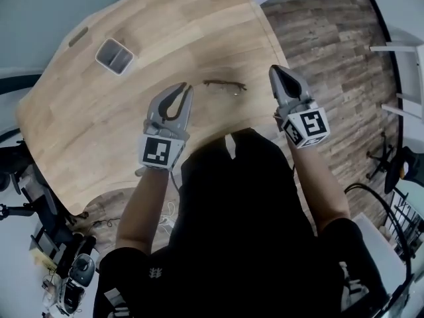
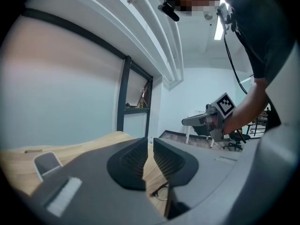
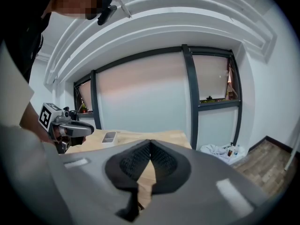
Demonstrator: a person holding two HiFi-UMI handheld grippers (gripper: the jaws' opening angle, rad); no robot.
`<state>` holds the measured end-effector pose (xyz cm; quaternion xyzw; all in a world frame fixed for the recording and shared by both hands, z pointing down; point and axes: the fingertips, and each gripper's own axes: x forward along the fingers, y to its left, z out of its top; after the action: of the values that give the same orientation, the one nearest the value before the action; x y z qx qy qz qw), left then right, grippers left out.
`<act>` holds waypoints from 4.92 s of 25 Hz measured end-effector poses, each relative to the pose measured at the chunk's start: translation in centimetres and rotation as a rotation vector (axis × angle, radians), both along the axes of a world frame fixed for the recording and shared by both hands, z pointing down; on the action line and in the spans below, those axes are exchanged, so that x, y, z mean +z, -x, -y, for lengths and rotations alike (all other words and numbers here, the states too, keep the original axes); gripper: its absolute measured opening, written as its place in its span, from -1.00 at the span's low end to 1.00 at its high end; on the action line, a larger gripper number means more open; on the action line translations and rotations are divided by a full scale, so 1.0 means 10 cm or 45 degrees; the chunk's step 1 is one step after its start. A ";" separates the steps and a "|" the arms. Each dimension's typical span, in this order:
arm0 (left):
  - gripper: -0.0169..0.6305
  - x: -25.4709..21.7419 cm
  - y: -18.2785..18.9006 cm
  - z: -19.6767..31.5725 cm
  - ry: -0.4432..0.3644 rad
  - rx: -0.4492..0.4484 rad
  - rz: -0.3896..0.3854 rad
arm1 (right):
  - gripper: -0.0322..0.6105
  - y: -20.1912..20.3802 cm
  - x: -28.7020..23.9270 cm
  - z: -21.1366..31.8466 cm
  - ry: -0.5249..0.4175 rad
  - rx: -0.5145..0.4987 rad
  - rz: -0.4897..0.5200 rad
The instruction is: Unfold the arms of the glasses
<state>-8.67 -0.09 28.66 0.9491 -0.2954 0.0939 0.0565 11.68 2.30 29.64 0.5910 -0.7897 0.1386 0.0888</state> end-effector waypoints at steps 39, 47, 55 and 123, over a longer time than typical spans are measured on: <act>-0.85 2.18 -1.13 -0.29 0.071 0.433 0.580 | -0.91 -0.21 1.42 0.16 0.119 -0.109 0.114; -0.94 2.03 -1.10 -0.22 0.076 0.381 0.544 | -0.91 -0.16 1.53 0.10 0.172 -0.148 0.101; -0.61 2.01 -1.17 -0.23 0.080 0.415 0.517 | -0.91 -0.15 1.54 0.12 0.187 -0.166 0.098; -0.90 1.87 -1.17 -0.02 0.070 0.424 0.441 | -0.90 0.16 1.78 0.28 0.293 -0.356 0.105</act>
<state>3.06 0.11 47.32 0.9526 -0.1375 0.2711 0.0144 10.10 -0.49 47.47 0.4553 -0.8461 0.2383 0.1418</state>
